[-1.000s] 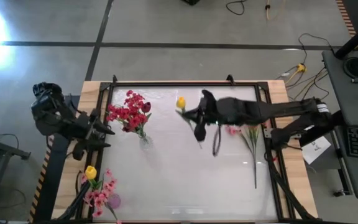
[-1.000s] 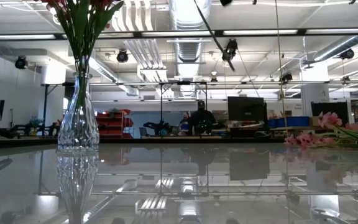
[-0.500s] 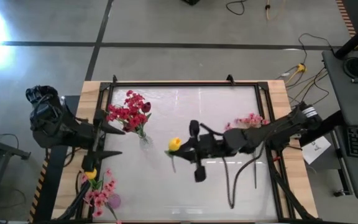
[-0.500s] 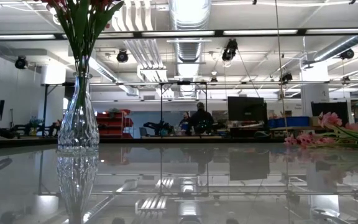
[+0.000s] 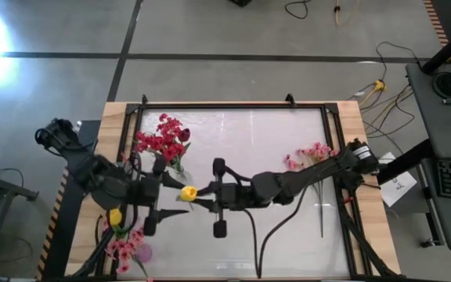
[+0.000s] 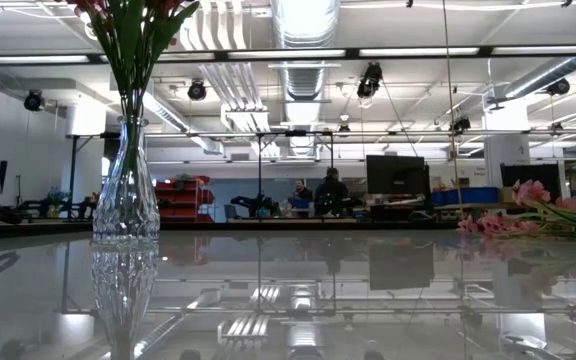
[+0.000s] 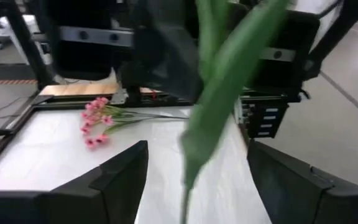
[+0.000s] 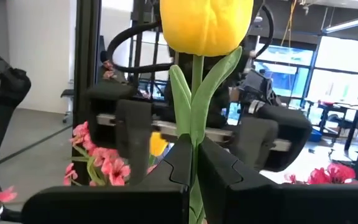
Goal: Sort flowers into vase by color
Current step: Put the yellow flower into the purple vase
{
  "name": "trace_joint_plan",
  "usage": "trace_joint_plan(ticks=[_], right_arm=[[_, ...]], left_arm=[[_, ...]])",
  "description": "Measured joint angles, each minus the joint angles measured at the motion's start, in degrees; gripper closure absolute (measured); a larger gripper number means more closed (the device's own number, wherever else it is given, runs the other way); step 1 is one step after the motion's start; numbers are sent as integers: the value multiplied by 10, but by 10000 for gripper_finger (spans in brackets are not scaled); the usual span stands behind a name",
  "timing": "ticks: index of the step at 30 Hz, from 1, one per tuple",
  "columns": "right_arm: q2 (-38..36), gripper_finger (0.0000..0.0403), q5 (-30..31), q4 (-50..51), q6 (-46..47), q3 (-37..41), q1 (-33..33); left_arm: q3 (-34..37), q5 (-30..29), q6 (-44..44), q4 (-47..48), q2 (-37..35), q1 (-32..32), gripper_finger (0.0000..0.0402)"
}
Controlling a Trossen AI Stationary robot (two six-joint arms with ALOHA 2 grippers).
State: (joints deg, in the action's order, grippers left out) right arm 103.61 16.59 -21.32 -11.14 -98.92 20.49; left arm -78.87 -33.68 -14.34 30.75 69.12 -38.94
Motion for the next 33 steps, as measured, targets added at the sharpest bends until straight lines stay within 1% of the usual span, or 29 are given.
trace_joint_plan(ticks=[3, 5, 7, 9, 12, 13, 14, 18, 21, 23, 25, 28, 29, 31, 33], right_arm=[[1, 391, 0, -1, 7, -2, 0], [1, 387, 0, 0, 14, -1, 0], [1, 381, 0, 0, 23, 1, 0], [1, 369, 0, 1, 26, 2, 0], [1, 335, 0, 1, 26, 3, 0], [1, 320, 0, 1, 26, 3, 1], [1, 303, 1, 0, 29, 3, 1], [1, 232, 1, 0, 49, -1, 4], [-15, 187, 2, 15, 42, -1, 15], [-33, 164, 5, 37, 28, -1, 28], [-50, 146, 29, 58, 26, -1, 44], [-62, 130, 97, 87, 21, 2, 70], [-62, 126, 124, 92, 18, 4, 79], [-61, 122, 170, 99, 9, 8, 95], [-59, 120, 201, 99, 7, 11, 106]], left_arm=[[1, 1, -2, -11, 9, 0, 159], [3, 1, 0, -14, 13, 1, 182], [0, -6, 3, -14, 14, 3, 217], [-2, -8, 2, -16, 13, 6, 265], [-2, -5, 6, -8, 6, 9, 357], [-2, 0, 9, -4, 1, 10, 379], [-2, 1, 9, -2, -2, 10, 388], [-2, 11, 10, 0, -14, 9, 397], [-23, 60, 10, 41, -28, 8, 400], [-54, 116, 8, 84, -40, 4, 401], [-95, 192, 4, 132, -46, -2, 401], [-168, 331, -8, 215, -42, -11, 401], [-194, 365, -16, 241, -38, -13, 401], [-235, 393, -27, 277, -30, -23, 401], [-263, 392, -26, 296, -22, -39, 401]])
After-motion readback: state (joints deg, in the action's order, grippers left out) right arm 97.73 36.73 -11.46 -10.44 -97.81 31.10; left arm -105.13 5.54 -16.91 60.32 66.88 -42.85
